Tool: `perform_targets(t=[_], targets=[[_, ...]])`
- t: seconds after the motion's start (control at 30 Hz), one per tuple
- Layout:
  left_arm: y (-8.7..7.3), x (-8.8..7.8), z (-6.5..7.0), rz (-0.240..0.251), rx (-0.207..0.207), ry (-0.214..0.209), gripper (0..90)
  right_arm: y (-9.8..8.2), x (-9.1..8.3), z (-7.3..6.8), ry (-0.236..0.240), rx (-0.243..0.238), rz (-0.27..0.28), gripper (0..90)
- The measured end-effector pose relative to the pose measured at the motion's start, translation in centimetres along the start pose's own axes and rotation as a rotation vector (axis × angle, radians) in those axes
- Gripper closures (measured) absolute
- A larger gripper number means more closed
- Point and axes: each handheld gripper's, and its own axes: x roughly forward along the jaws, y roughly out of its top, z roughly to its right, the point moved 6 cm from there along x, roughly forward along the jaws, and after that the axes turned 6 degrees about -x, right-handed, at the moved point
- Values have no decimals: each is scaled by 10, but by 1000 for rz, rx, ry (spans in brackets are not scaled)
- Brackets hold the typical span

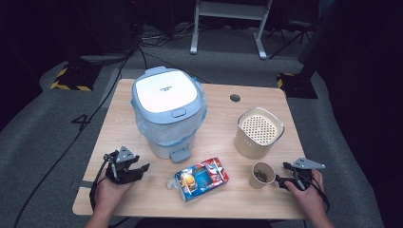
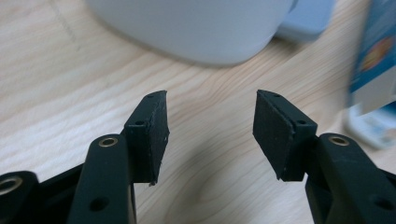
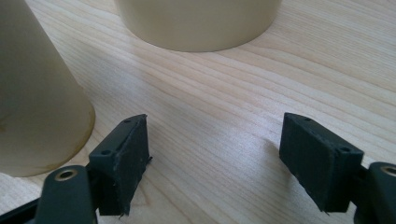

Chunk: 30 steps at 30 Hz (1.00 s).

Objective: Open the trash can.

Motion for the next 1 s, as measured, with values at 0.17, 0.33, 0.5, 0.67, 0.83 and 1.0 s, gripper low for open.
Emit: perform_targets(t=[0.17, 0.33, 0.5, 0.67, 0.83, 1.0], targets=[[8, -6, 6, 14, 10, -49, 484, 0, 0, 0, 2, 0, 0, 244], [18, -17, 1, 42, 2, -88, 548, 0, 0, 0, 3, 0, 1, 244], [29, -33, -1, 69, 12, -118, 629, 0, 0, 0, 3, 0, 1, 244], [41, -49, -1, 104, 38, -161, 670, 0, 0, 0, 3, 0, 1, 244], [53, -60, 0, 131, 68, -209, 770, 0, 0, 0, 3, 0, 1, 244], [70, -71, 5, 172, 107, -271, 839, 0, 0, 0, 3, 0, 1, 244]])
